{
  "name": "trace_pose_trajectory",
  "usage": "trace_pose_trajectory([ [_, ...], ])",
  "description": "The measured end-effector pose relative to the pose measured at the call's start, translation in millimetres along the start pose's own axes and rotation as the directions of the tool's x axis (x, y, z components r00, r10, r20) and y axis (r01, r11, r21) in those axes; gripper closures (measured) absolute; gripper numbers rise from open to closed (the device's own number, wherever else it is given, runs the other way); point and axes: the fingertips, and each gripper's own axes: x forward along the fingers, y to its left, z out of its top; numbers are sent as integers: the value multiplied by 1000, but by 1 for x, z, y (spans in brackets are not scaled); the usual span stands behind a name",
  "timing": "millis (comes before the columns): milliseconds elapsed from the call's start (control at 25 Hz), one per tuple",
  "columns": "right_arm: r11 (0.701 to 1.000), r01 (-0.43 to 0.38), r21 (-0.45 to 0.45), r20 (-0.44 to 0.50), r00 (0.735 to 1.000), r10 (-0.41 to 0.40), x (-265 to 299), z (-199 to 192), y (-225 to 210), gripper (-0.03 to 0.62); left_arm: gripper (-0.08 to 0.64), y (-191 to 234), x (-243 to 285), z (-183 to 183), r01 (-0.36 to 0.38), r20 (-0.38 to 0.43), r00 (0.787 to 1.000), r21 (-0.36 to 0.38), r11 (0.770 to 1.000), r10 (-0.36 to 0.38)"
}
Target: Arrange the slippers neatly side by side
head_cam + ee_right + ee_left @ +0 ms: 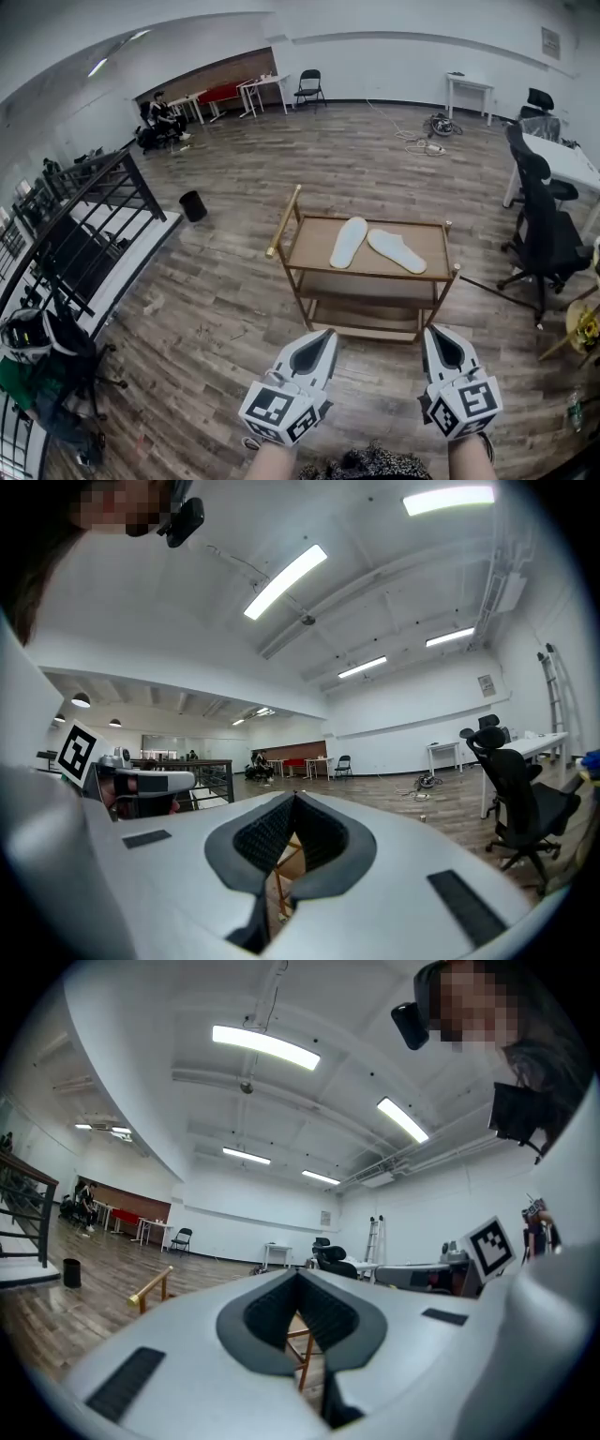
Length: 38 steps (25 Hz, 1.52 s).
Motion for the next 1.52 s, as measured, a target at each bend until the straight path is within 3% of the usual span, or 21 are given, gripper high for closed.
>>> trace_pose_trajectory([
  [400,1000,7,-6,-3,1000,-7,81,6,-61,589,566,37,96,2,14,-1,1000,1,1000,-14],
  [1000,996,-90,14,-48,995,90,204,0,-142,589,566,88,229,0,-47,-29,998,6,999,47],
  [1280,999,-46,21,-76,996,47,261,-13,-163,589,566,137,279,-9,-16,-47,999,-4,1000,16],
  [1520,1000,-6,-24,-102,995,4,321,-12,-184,589,566,177,343,-16,42,-67,997,9,999,-41],
])
